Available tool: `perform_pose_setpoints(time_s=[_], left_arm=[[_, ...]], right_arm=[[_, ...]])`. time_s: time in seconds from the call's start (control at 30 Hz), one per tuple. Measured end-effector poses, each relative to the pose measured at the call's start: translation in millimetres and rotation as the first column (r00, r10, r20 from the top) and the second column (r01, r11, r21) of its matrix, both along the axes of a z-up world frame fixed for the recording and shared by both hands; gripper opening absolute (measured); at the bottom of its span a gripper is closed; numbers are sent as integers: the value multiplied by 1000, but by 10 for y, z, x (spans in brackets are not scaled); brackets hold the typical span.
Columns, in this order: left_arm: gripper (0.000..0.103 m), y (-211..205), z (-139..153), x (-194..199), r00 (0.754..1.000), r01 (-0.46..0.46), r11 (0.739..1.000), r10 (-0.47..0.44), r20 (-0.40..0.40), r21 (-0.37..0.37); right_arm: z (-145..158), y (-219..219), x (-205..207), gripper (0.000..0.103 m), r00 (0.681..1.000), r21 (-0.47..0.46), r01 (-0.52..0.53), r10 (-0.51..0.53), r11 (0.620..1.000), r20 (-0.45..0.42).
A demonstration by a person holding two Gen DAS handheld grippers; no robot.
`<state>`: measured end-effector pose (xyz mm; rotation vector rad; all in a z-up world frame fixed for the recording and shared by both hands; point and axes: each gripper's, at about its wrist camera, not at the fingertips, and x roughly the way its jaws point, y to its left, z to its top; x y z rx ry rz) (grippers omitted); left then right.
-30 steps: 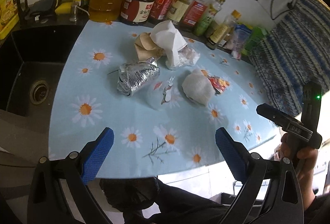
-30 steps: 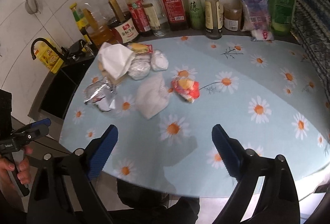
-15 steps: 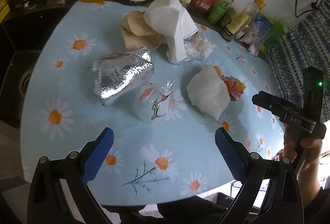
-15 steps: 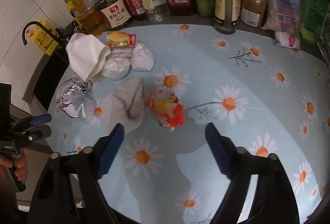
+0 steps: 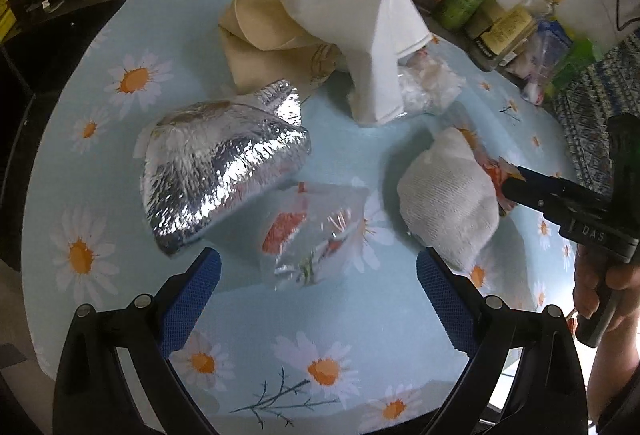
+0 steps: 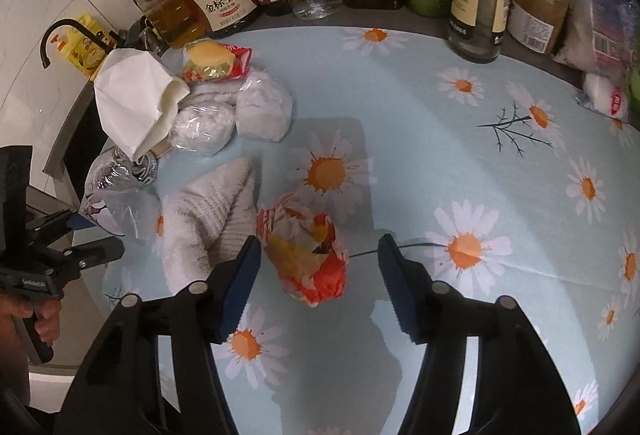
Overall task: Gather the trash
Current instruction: 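Grasp the red-orange snack wrapper with the right tool while the left tool approaches the clear bag, then grasp the clear plastic bag with the left tool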
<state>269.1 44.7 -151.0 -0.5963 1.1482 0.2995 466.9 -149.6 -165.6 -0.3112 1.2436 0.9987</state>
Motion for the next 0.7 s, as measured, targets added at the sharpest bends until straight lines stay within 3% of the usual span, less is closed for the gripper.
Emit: perform_pose_setpoints(time_s=[0.1,0.17,0.27,0.33,0.47,0.7], left_arm=[[95,12,-44,60,1000,-3,1000,4,-15,16],[95,22,-70,79,1000,-6,1000,6,-23,12],[77,-4,-103,116,999,15,1000,-14,-47,20],[75,-19,-110,142,999,17,1000,-16,-51,26],[59,-40,-107,191,998,24,999,-22,-59,40],[57,-63,-83,210,999,20,999,-18,-47,38]], right_arm=[[-29,17,31,43,1000,-11,-11,11,1000,3],[-35,30,37,42,1000,-12,-21,21,1000,5],[-44,37,30,39,999,-11,-32,32,999,7],[-39,37,31,37,999,-7,-34,34,999,8],[-8,19,25,36,999,3,-35,35,999,5],[49,-14,26,36,999,13,-33,32,999,10]])
